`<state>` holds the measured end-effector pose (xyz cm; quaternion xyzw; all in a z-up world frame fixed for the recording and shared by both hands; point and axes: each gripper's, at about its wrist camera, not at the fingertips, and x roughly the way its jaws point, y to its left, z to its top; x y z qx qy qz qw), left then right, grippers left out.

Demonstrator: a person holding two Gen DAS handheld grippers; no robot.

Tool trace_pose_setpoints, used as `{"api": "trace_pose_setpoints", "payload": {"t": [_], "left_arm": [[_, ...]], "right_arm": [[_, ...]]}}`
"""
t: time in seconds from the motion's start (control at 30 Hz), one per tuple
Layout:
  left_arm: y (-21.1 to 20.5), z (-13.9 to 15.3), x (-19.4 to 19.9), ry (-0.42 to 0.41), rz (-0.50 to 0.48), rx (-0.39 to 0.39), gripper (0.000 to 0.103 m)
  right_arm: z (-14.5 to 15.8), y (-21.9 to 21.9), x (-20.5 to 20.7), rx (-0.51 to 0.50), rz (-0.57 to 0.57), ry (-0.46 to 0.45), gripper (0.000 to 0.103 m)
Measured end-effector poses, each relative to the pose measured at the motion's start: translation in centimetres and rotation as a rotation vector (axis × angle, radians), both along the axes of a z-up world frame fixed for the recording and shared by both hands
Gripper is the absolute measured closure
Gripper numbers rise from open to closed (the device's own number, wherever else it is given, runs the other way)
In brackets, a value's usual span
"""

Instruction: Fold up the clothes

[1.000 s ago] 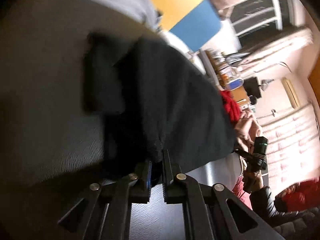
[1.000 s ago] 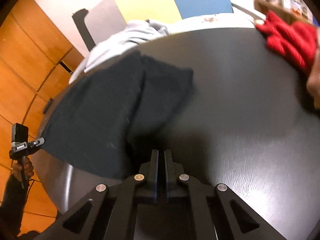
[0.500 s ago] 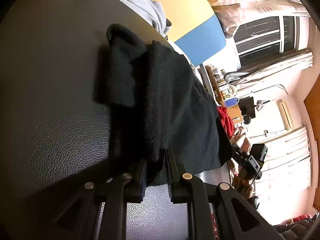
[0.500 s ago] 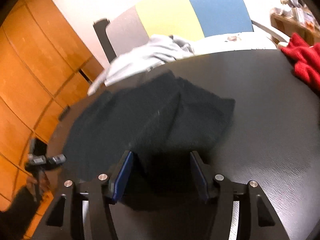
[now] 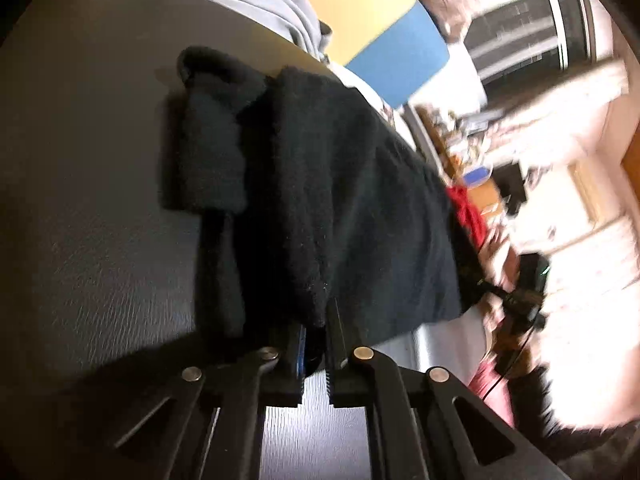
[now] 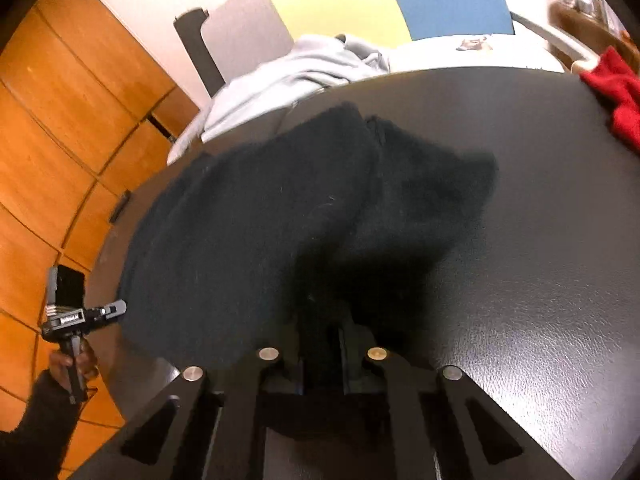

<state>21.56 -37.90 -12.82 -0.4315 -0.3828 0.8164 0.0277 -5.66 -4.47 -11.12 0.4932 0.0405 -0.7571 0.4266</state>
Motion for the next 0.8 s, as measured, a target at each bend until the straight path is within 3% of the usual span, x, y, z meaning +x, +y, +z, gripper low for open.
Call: {"api": "trace_pose_setpoints", "payload": {"t": [0.03,0.13,0.23,0.27,0.37,0.47,0.6,0.8], "left_arm": [[0.5,0.3,0.6,-0.017,-0.022,-0.031,0.098],[1.1,-0.6,2.6,-0.027,-0.032,0.01,0.098],[1.7,-0.4,3.5,0.004,-0.036,0.042,0.091],[1.8,-0.2,3.8,0.017,-0.038,0.055,0.083],[0.8,1.3,4.6,0.074,-0.006,0.028,0.077],[-2.1,3.0,4.3,0.149,0.067,0.033,0.065],[-4.1,3.9,-0.1,0.157,0.091,-0.024,0.059],[-4.8,2.2,-6.0,0.097,0.049,-0.038,0.058]], "right_arm": [[0.3,0.7,0.5,0.03,0.006,0.021,0.091],[-0.2,4.0,1.4,0.118,-0.018,0.027,0.091],[-1.4,6.7,2.6,0.11,-0.042,0.008,0.087],[-1.2,7.4,2.9,0.089,-0.05,0.003,0.077],[0.2,9.0,3.4,0.043,-0.077,0.02,0.04],[2.8,9.8,2.9,-0.039,-0.09,0.065,0.034],[4.4,7.3,1.0,-0.134,-0.048,0.082,0.021],[2.3,2.1,-3.4,-0.137,-0.059,0.015,0.021]]}}
